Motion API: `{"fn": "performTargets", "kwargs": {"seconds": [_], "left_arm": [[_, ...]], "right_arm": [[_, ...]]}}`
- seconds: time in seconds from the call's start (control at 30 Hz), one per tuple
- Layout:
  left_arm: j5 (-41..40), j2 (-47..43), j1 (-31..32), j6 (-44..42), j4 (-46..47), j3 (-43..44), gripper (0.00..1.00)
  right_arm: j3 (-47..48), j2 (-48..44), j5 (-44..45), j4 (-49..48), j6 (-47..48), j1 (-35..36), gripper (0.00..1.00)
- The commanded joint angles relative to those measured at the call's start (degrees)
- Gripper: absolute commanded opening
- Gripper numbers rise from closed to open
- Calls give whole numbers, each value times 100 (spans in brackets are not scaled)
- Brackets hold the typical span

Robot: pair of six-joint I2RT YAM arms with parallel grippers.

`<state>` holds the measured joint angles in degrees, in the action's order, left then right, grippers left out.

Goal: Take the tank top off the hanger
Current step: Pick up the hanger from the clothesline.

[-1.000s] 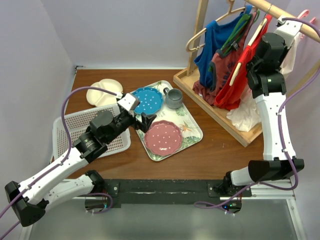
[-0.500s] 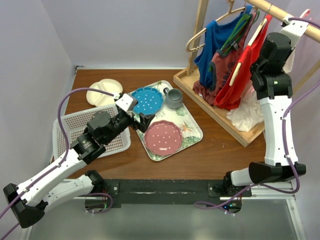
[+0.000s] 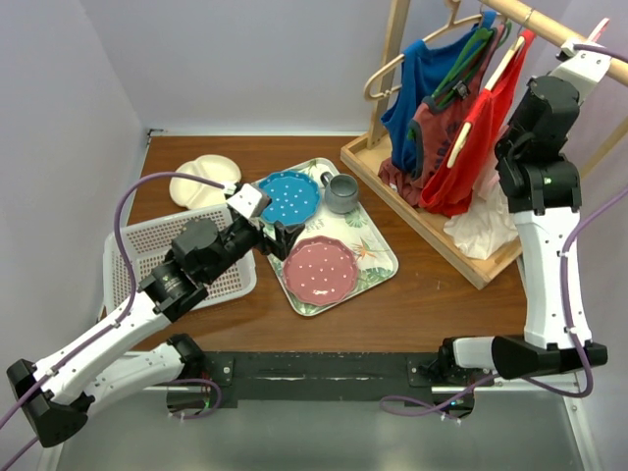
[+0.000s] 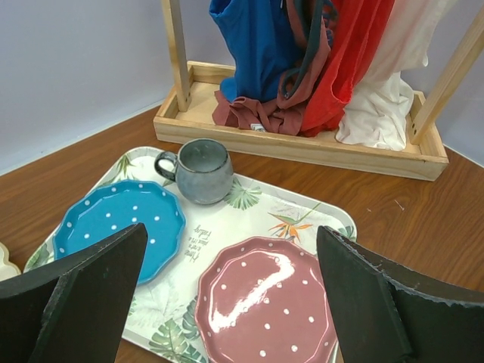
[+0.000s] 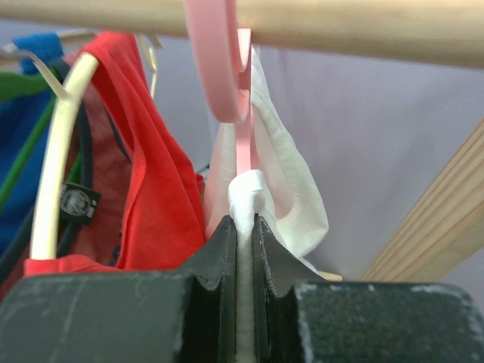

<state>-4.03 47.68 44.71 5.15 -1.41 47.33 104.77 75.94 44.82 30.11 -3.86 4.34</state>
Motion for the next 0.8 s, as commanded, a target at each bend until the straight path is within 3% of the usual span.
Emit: {"fn": "performTargets", "kwargs": {"seconds": [0.0, 0.13, 0.23, 0.5, 0.77], "left_arm": [[122, 66, 12, -75, 176, 83, 100], [131, 101, 20, -101, 176, 109, 100], [52, 92, 20, -32, 360, 171, 99], [316, 689, 143, 302, 448, 1278, 91], [-79, 1647, 1223, 66, 1397, 1805, 90]], "right_arm": [[201, -185, -70, -946, 132, 14, 0], [272, -229, -140, -630, -228, 23, 0], [499, -229, -140, 212, -799, 23, 0], [26, -1011, -491, 1391, -2029, 76, 0], [-659, -1494, -772, 1016, -1821, 111, 0]]}}
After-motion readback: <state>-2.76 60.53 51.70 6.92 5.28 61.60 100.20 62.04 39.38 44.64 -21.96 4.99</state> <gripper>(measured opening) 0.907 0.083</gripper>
